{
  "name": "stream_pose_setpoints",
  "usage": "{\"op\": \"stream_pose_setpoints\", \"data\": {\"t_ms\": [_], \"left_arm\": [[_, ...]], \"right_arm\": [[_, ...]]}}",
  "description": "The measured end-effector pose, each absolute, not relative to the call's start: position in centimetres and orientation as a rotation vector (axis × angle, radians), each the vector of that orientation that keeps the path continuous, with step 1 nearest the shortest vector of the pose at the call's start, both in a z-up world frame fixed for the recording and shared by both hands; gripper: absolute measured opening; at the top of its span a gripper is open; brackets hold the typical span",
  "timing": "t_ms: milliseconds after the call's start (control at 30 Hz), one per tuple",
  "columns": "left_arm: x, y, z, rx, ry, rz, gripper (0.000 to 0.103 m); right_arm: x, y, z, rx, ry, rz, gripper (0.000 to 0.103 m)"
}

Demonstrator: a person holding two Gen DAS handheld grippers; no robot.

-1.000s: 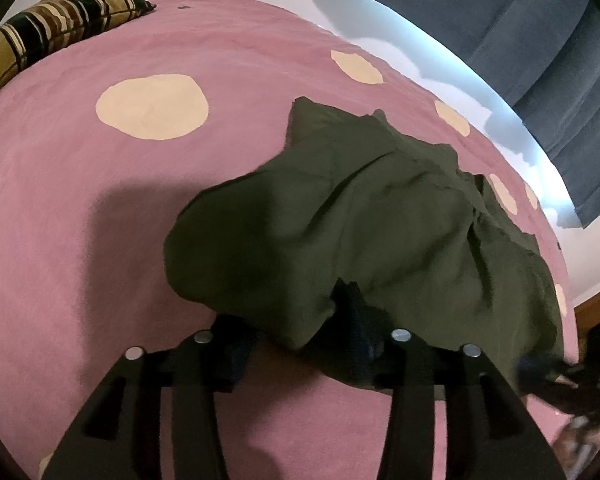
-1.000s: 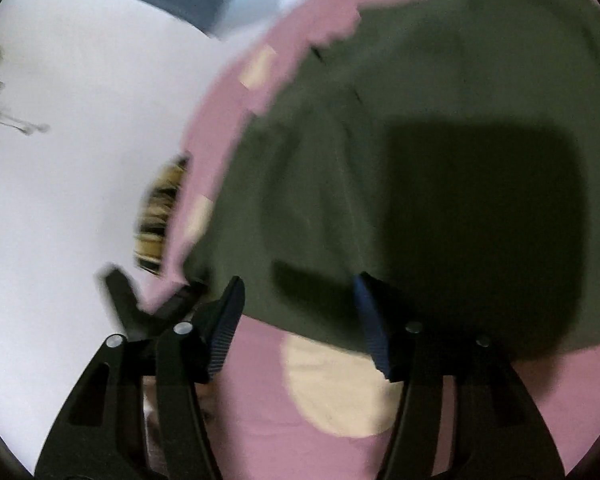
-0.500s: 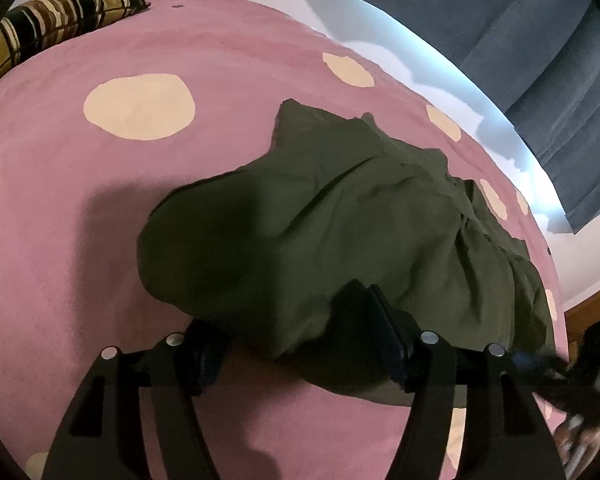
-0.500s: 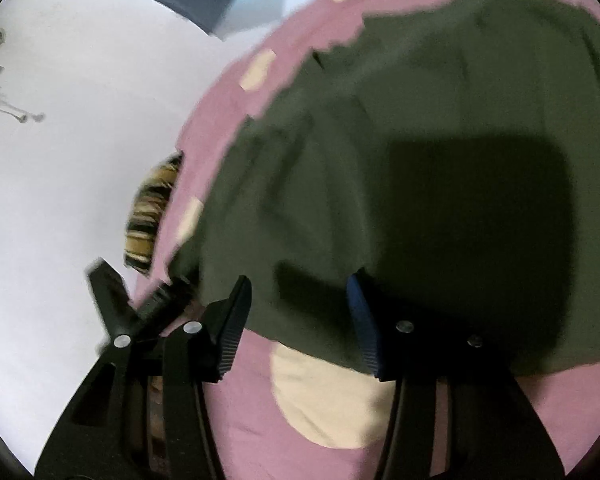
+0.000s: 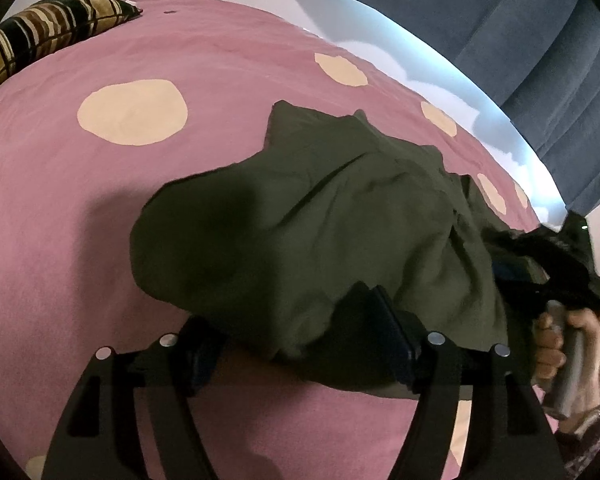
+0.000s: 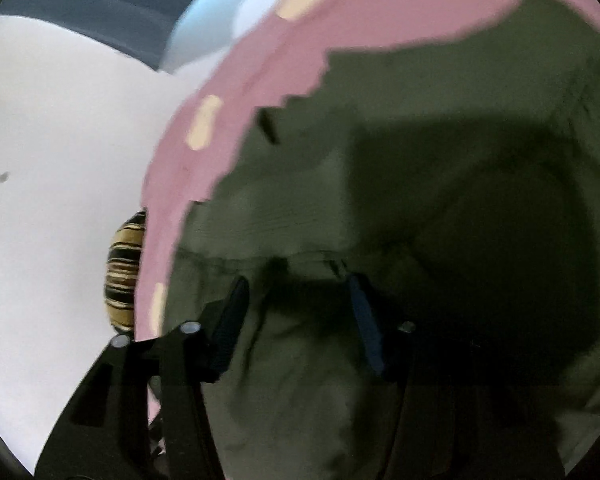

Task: Fold small clothes

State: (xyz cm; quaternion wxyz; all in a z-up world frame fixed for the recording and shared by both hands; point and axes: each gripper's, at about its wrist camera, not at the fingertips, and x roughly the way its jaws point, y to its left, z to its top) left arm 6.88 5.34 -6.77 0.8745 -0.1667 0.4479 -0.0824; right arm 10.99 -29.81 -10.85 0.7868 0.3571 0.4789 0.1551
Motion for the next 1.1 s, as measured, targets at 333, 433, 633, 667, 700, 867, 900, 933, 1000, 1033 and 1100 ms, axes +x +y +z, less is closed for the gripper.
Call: {"op": "stream_pose_setpoints", "data": {"t_ms": [333, 433, 633, 667, 700, 867, 900, 933, 1000, 1033, 1100], "left_arm": [[6.6, 5.1, -6.6, -0.334, 0.925, -0.169, 0.07], [6.6, 5.1, -6.6, -0.336, 0.924, -0.17, 0.07], [6.6, 5.0, -6.7, -0.336, 0.923, -0.169, 0.07], [6.6, 5.0, -6.7, -0.334, 0.923, -0.168, 0.07], [6.6, 5.0, -6.8, -0.332, 0.924, -0.167, 0.07], [6.7, 4.9, -6.8, -0.321, 0.928, -0.168, 0.071], [6.6, 5.0, -6.6, -0.319, 0.924, -0.176, 0.071], [6.4, 5.1, -6.4, -0.323, 0.928, -0.188, 0.071], [6.1, 5.6, -6.4, -0.357, 0.953, -0.219, 0.071], [5.8, 6.0, -6.2, -0.38, 0.963, -0.247, 0.071], [4.9, 6.9, -5.5, -0.422, 0.976, -0.317, 0.071]], "right_arm": [[7.9, -29.6, -6.2, 0.764, 0.947, 0.421, 0.057], [5.5, -28.9, -5.6, 0.748, 0.933, 0.468, 0.057], [1.8, -28.5, -7.4, 0.744, 0.976, 0.471, 0.057], [1.3, -28.5, -7.9, 0.744, 0.995, 0.47, 0.057], [1.2, -28.4, -8.5, 0.737, 1.022, 0.47, 0.057], [1.2, -27.9, -11.3, 0.718, 1.032, 0.473, 0.057], [1.1, -28.0, -11.1, 0.721, 1.032, 0.474, 0.057], [1.1, -28.0, -11.0, 0.724, 1.035, 0.475, 0.057], [1.2, -28.1, -11.2, 0.734, 1.043, 0.481, 0.057], [1.4, -28.1, -11.4, 0.74, 1.041, 0.485, 0.057], [1.2, -28.4, -11.4, 0.738, 1.03, 0.498, 0.057]]}}
